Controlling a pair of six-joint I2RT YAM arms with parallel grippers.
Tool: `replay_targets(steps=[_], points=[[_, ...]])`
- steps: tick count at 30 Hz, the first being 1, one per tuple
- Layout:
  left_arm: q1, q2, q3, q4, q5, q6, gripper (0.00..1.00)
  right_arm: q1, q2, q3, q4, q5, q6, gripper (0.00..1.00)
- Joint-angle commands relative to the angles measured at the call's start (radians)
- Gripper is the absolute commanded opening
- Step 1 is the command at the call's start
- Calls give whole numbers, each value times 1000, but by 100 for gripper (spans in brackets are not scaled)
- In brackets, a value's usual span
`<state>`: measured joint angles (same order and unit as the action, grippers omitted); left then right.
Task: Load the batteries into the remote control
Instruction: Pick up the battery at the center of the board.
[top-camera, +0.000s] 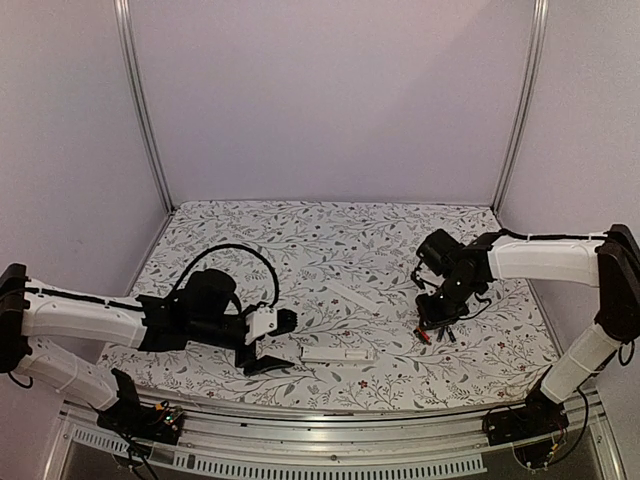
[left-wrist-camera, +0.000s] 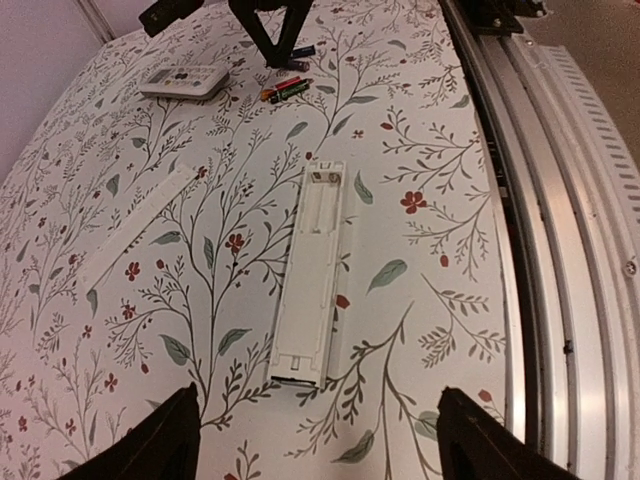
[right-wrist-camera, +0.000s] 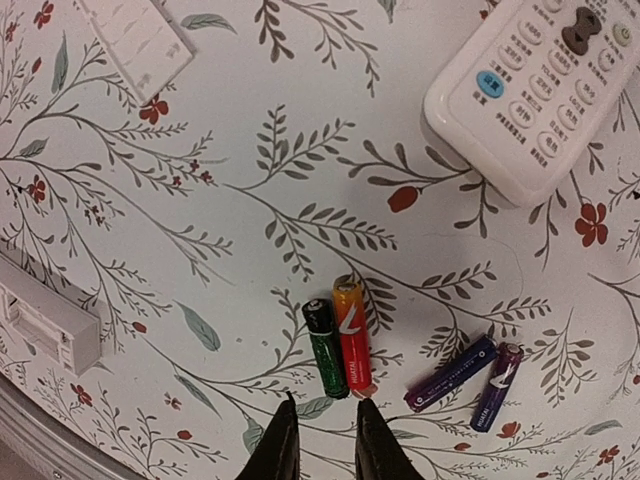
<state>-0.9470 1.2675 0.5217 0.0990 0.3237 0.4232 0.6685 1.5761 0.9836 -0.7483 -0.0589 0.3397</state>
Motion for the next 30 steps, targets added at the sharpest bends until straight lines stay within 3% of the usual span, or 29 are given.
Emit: replay_targets(steps=[1, 30], points=[[-14, -28, -30, 71, -5, 14, 82, 45, 54, 45, 2, 6, -36, 21], [-10, 4, -16, 79, -43, 11, 83, 62, 151, 90, -37, 165, -83, 12]])
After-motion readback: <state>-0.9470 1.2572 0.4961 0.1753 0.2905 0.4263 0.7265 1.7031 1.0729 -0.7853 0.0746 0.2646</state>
